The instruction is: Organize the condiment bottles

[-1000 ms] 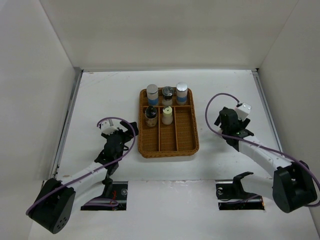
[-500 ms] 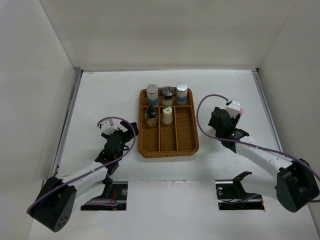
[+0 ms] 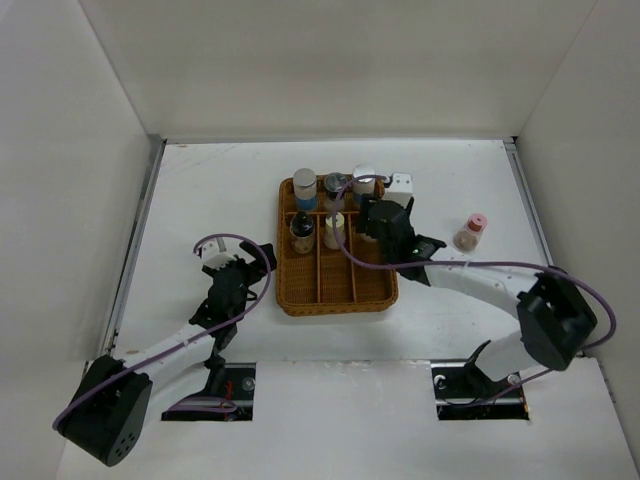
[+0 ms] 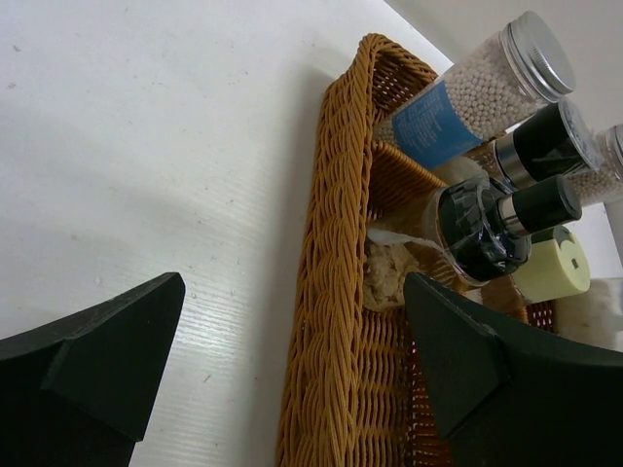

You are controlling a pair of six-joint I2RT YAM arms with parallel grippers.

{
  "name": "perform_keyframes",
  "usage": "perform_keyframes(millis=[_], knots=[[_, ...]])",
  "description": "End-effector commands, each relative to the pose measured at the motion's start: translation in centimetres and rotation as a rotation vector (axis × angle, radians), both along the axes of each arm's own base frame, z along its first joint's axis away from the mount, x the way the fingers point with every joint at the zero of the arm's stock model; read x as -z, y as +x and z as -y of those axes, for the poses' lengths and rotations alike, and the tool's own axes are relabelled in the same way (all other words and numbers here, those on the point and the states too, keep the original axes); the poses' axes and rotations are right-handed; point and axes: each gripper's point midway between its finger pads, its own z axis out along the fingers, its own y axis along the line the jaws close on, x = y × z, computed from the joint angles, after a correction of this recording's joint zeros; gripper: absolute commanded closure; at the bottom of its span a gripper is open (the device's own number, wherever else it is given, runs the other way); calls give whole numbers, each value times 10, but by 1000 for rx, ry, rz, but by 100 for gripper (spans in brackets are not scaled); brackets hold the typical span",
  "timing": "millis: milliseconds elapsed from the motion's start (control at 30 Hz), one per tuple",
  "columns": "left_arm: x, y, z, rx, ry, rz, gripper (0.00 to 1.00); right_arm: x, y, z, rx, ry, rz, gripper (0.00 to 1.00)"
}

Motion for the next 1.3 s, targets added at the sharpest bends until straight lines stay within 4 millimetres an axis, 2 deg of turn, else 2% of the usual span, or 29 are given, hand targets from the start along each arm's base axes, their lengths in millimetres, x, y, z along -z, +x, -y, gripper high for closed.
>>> perform_keyframes(millis=[0,233,333,400,500,633,733,800,867,933,967,1033,1067,1100,1167,1267], knots=[[-20,5,-1,-10,-30,64,0,-22,21,-29,-43,63,79,50],[-19,5,0,-8,-30,64,0,15,35,-37,-52,24,19,47],[-15,6,2,2,-24,47,0,24,39,-35,-39,22,4,34],[-18,6,2,-1,-29,58,0,25,41,-34,-34,20,-1,19],[-16,7,1,-7,-24,50,0,3,37,-30,-33,41,39,7],[-18,6,1,-5,-29,60,0,-38,29,-8,-18,75,113,2],[-17,7,0,-8,-26,54,0,-61,23,29,47,120,169,1],[-15,6,2,0,-26,48,0,-64,25,65,130,123,185,3],[-18,6,1,-3,-32,58,0,-59,24,112,271,97,183,14],[-16,6,2,-6,-30,52,0,-52,17,160,443,42,171,33],[-14,7,3,1,-30,44,0,-49,14,183,518,3,158,36],[-14,6,5,13,-34,44,0,-41,9,225,646,-72,124,34],[-15,6,5,11,-35,48,0,-38,7,238,684,-94,109,30],[-16,6,5,8,-35,49,0,-34,3,252,729,-113,96,22],[-13,7,6,8,-31,40,0,-23,2,269,769,-132,61,10],[-13,6,7,20,-36,41,0,-3,6,279,770,-138,7,6]])
